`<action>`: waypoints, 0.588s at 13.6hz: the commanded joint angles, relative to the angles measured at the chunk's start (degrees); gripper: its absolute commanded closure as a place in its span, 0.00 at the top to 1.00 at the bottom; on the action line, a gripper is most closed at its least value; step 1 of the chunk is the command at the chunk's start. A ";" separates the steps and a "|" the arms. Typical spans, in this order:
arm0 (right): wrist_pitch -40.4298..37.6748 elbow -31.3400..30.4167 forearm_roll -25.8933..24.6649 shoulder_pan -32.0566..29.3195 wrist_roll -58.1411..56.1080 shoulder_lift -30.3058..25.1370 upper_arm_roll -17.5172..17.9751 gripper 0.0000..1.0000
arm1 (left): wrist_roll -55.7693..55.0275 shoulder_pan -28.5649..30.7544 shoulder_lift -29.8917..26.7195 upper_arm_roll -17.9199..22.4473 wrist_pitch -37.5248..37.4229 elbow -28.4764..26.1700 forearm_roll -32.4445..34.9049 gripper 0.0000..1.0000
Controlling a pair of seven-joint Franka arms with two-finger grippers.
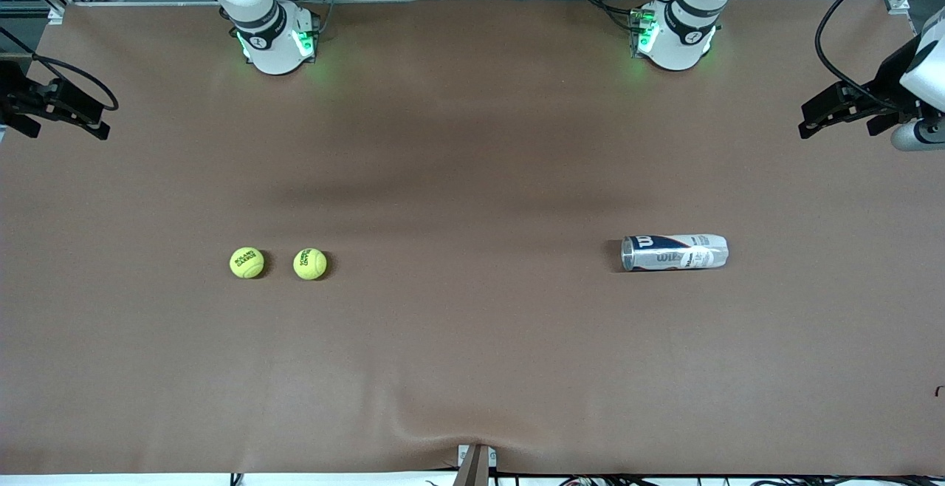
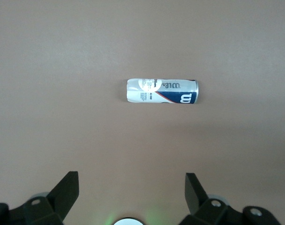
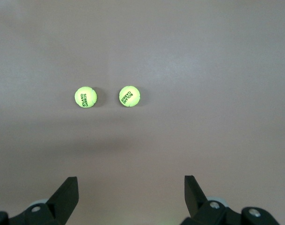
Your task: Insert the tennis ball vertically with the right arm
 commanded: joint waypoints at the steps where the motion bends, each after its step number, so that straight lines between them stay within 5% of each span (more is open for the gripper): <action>1: -0.58 0.80 -0.22 -0.82 -0.17 0.31 0.81 1.00 | 0.16 0.00 0.21 -0.33 -0.85 0.59 0.99 1.00; 8: -0.58 0.80 -0.22 -0.82 -0.17 0.31 0.81 1.00 | 0.16 -0.35 1.97 -0.33 -0.41 0.59 0.99 1.00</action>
